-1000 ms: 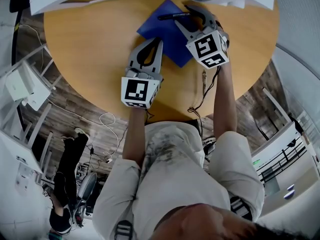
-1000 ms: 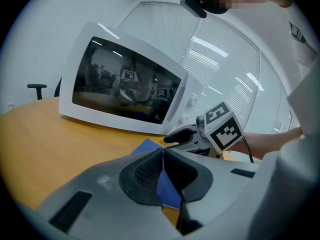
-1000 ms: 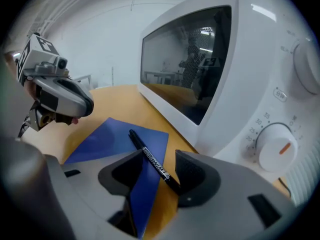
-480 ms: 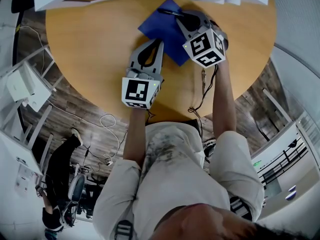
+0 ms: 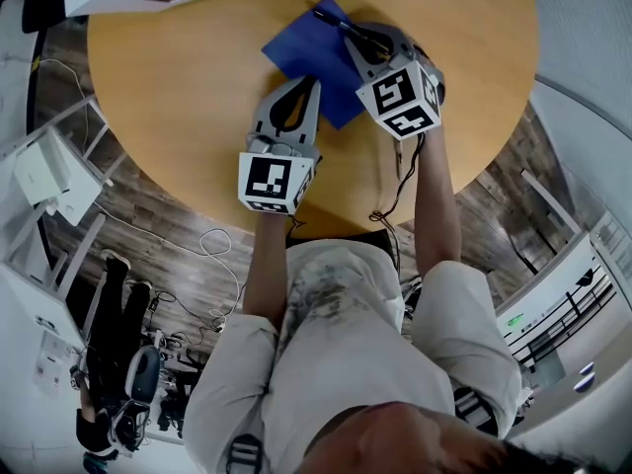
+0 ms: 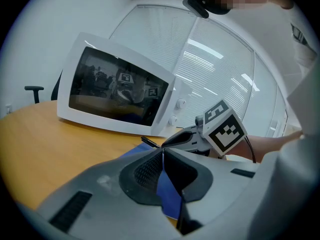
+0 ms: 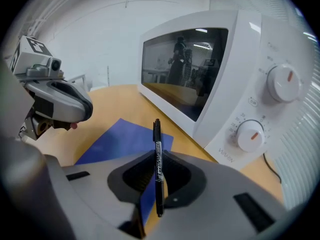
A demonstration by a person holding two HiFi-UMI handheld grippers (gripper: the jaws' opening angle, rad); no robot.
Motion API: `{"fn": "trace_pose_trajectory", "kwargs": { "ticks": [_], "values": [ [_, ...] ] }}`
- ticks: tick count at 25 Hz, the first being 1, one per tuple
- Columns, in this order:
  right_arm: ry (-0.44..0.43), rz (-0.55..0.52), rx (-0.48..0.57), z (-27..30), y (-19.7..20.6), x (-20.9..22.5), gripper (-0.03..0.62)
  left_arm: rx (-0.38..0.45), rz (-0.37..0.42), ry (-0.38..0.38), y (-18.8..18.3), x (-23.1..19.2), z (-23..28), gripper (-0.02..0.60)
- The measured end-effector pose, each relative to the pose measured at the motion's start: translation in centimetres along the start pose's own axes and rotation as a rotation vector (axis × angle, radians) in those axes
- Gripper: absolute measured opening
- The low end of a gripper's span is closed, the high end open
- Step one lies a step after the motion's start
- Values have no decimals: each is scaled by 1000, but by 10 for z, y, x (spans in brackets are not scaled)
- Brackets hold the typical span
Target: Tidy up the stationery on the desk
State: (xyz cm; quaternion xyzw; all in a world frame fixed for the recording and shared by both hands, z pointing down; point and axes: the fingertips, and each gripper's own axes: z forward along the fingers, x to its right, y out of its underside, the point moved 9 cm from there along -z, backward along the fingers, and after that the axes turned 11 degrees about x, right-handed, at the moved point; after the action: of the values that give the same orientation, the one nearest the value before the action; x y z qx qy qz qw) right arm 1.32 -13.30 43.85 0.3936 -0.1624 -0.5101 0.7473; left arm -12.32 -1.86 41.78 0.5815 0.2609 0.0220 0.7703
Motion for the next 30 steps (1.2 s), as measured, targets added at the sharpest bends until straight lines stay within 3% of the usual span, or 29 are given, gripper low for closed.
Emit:
{"fn": "trace_pose_trajectory", "kwargs": {
  "ticks": [8,30],
  "values": [
    [68,68,8,-37,9,-11,97,2,17,20,4,20,-13,17],
    [201,259,-65,-159,105,-63,97,-33,64,95,35,109,-42,17]
  ]
}}
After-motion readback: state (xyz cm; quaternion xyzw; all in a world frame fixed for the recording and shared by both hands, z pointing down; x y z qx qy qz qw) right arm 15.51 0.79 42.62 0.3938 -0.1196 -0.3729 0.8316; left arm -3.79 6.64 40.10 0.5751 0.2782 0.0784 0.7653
